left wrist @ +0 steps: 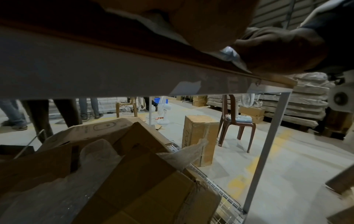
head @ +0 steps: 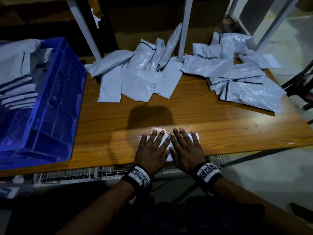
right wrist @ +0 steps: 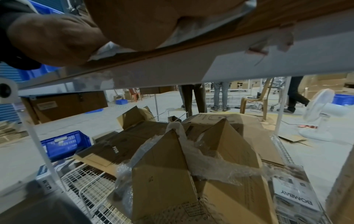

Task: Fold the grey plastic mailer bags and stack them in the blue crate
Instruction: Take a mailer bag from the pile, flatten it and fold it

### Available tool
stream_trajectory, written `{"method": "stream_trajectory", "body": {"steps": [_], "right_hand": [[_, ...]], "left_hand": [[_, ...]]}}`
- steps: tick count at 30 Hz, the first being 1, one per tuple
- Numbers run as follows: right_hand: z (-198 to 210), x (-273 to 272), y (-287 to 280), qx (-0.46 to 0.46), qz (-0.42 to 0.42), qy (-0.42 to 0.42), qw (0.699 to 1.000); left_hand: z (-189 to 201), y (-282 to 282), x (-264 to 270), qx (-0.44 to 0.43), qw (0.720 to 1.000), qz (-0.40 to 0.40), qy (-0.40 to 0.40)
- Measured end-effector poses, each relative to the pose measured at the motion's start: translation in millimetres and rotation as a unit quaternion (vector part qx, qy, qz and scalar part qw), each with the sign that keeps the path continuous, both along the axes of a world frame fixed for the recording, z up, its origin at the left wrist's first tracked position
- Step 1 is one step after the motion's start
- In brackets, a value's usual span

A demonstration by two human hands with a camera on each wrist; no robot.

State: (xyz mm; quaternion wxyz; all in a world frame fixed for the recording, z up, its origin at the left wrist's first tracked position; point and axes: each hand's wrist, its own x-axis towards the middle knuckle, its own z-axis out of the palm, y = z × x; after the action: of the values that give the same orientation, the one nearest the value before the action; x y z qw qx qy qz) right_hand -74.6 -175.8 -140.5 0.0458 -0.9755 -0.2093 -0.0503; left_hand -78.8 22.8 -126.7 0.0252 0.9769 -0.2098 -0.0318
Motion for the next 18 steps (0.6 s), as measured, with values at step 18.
{"method": "stream_trajectory", "body": {"steps": [18], "right_hand": [[9.7, 1.3, 1.2, -0.026, -0.009, 0.052, 0.998]], "left_hand": [[0.4, -0.5, 1.6, 0.001, 0.999, 0.008, 0.038]]}}
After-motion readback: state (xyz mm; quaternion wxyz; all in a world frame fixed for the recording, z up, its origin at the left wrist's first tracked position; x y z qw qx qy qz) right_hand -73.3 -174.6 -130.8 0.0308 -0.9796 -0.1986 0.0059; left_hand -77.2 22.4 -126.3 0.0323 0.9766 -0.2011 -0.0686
